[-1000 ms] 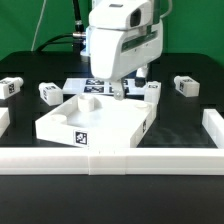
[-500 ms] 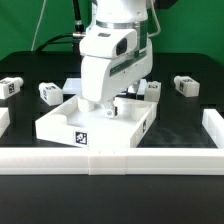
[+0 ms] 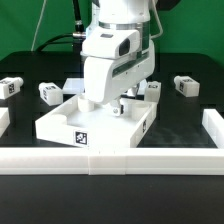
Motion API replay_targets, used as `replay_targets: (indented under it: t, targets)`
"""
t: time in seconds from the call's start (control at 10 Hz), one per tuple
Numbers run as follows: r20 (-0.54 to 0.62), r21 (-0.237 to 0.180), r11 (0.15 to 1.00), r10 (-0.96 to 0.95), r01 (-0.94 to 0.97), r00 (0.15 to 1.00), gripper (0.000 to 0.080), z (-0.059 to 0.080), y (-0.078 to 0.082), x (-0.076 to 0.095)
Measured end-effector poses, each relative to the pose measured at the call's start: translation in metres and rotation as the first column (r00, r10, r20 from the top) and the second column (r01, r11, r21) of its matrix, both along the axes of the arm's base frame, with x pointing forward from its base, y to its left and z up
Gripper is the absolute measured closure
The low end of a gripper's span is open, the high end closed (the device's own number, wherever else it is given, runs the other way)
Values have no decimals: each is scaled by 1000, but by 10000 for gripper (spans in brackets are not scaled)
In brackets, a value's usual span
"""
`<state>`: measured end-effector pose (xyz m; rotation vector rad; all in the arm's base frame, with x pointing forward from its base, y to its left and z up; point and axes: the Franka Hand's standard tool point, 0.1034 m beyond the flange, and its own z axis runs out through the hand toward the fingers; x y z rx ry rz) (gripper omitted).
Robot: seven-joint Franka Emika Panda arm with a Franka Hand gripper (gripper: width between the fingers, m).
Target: Assemble one leg
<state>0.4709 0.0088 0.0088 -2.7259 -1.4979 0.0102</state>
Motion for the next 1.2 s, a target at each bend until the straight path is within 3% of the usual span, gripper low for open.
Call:
replay_targets:
  t: [0.1, 0.2, 0.3, 0.8, 1.2]
  targets:
    - [0, 0, 1000, 0, 0, 1000, 575, 0, 0, 0]
    - [0, 0, 1000, 0, 0, 1000, 575, 0, 0, 0]
    - [3, 0, 1000, 0, 0, 1000, 741, 0, 0, 1]
    - [5, 0, 1000, 0, 0, 1000, 740, 0, 0, 1]
    - [-10, -2, 974, 225, -225, 974, 740, 6, 0, 7]
